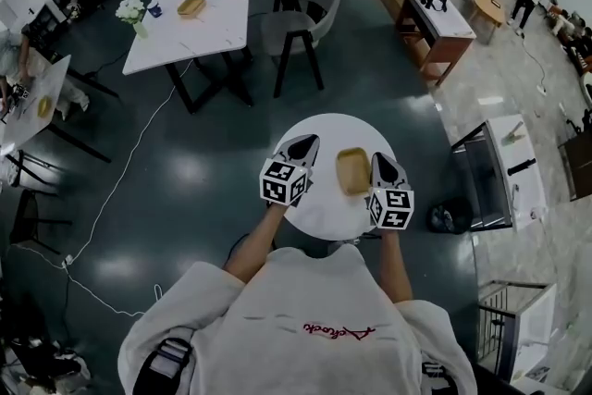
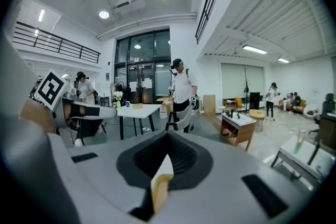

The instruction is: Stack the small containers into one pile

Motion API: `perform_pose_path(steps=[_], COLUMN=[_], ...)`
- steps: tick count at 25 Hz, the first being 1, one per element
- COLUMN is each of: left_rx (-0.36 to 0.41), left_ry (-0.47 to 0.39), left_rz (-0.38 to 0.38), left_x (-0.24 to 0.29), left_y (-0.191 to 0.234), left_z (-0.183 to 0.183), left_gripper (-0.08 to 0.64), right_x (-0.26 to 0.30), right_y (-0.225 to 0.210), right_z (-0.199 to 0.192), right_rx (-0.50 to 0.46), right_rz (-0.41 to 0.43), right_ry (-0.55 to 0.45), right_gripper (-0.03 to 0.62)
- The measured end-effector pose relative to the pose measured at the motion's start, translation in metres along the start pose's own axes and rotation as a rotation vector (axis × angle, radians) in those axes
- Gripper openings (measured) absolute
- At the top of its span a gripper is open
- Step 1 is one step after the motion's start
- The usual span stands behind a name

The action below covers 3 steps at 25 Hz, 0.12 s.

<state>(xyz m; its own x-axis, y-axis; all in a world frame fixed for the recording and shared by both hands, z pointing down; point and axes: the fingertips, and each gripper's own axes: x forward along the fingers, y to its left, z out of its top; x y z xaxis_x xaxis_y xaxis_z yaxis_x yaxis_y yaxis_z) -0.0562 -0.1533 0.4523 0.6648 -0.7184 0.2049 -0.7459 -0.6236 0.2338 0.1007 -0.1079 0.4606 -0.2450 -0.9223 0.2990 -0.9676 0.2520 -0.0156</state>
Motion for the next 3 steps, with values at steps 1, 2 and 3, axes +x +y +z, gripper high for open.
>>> perform_pose_path(steps=[1, 2, 3], left_rx=[0.001, 0.001, 0.002], left_ry=[-0.001, -0.002, -0.003], left_rz=[-0.001, -0.001, -0.002], left_x=[-0.0015, -0.0032, -0.0050], left_y=[-0.0001, -0.0002, -0.0003], left_z=[0.0001, 0.0002, 0.0005], left_gripper=[0.014, 0.014, 0.013], right_x=[-0.0010, -0.0021, -0.0033], right_y=[0.0013, 0.0028, 0.0043], right_z=[-0.0003, -0.0005, -0.0006], right_rx=[-0.001, -0.002, -0.003], right_rz=[0.000, 0.000, 0.000], right_ry=[0.001, 0.001, 0.001], right_gripper=[0.020, 0.020, 0.020])
